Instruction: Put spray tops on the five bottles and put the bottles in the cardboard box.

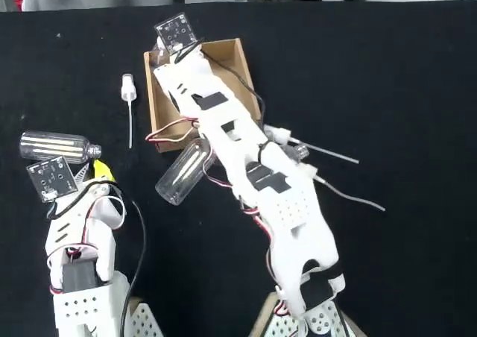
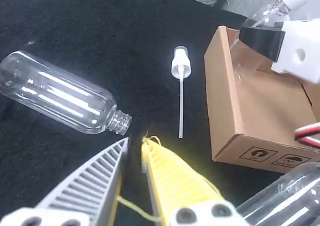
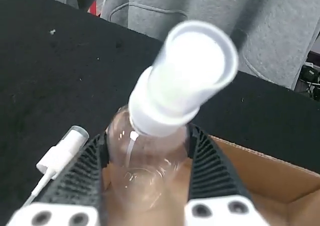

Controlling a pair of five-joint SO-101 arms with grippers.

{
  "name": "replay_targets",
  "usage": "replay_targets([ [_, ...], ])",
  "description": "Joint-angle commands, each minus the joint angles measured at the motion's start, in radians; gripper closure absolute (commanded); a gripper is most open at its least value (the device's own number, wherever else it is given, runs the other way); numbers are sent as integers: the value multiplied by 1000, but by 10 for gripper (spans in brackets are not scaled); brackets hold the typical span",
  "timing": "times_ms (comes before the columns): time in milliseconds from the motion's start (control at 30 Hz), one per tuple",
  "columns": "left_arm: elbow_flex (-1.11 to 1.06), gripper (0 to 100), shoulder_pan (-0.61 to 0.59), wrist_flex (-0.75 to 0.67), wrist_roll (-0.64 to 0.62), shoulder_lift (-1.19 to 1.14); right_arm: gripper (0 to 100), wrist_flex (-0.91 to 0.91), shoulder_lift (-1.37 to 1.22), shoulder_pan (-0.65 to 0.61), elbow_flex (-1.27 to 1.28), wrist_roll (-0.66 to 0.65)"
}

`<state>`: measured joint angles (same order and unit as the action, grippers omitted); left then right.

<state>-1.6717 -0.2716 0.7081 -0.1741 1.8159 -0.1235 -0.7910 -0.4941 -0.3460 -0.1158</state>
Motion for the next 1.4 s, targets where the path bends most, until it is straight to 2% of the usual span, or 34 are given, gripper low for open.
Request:
replay_targets([
  [0,-18,964,-1,-18,8,9,969,-15,19,32,-90,5],
  [233,-19,964,1,-20,8,9,807,-92,16,26,-108,11],
  [767,-27,964,5,-23,8,9,799,-137,16,-31,-102,5],
  [967,-27,964,1,-23,8,9,718,-184,-8,-37,-117,5],
  [1367,-27,964,1,-23,8,9,718,-241,-33,-40,-168,6],
])
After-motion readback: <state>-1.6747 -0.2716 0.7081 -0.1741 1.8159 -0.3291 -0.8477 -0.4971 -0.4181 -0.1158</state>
